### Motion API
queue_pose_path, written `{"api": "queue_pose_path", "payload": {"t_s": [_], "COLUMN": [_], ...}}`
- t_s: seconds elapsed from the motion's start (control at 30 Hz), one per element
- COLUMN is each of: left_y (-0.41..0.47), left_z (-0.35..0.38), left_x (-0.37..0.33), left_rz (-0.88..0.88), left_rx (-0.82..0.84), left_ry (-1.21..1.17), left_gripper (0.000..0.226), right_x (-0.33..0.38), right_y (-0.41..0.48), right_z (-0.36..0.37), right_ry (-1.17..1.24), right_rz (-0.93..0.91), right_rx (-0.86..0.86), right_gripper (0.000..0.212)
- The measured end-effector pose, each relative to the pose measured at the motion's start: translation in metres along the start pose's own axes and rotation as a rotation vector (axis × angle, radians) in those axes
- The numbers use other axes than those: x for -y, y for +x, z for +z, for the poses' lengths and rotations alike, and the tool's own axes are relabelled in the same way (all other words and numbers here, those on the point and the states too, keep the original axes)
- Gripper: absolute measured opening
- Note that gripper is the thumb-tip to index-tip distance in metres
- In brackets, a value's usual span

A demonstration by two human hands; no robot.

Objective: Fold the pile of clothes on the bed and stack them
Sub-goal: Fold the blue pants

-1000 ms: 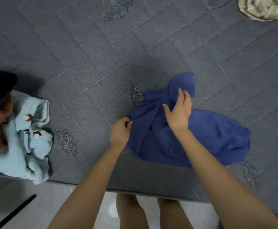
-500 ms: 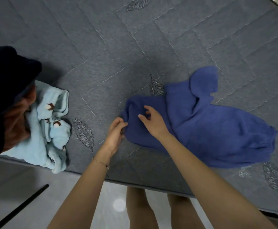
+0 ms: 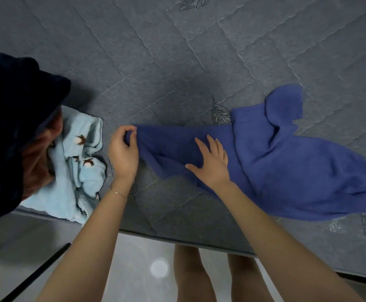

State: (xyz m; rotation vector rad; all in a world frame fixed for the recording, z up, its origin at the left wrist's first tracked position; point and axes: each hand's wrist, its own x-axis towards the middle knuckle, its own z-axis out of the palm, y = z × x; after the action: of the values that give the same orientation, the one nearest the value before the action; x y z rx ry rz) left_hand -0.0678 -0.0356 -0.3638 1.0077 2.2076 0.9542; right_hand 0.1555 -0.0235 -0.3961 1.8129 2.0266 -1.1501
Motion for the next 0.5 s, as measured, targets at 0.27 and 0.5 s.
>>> {"api": "queue_pose_path", "payload": {"t_s": [0.27,0.5], "left_y": [0.005,-0.031], "left_z": [0.003,0.017], "left_x": [0.034,0.048], "left_rz": [-0.262,-0.202], "left_rx": [0.233,0.267], "left_ry": [0.181,0.298], "left_gripper": [0.045,0.024], "right_x": [0.007,0.01], "right_y": [-0.012,-0.027], "right_z": [0.024,0.046], "right_ry": [-0.004,-0.113], "right_rz": [-0.007,-0.062], "right_rx": [-0.135,-0.089], "right_gripper": [0.075,0.059]}}
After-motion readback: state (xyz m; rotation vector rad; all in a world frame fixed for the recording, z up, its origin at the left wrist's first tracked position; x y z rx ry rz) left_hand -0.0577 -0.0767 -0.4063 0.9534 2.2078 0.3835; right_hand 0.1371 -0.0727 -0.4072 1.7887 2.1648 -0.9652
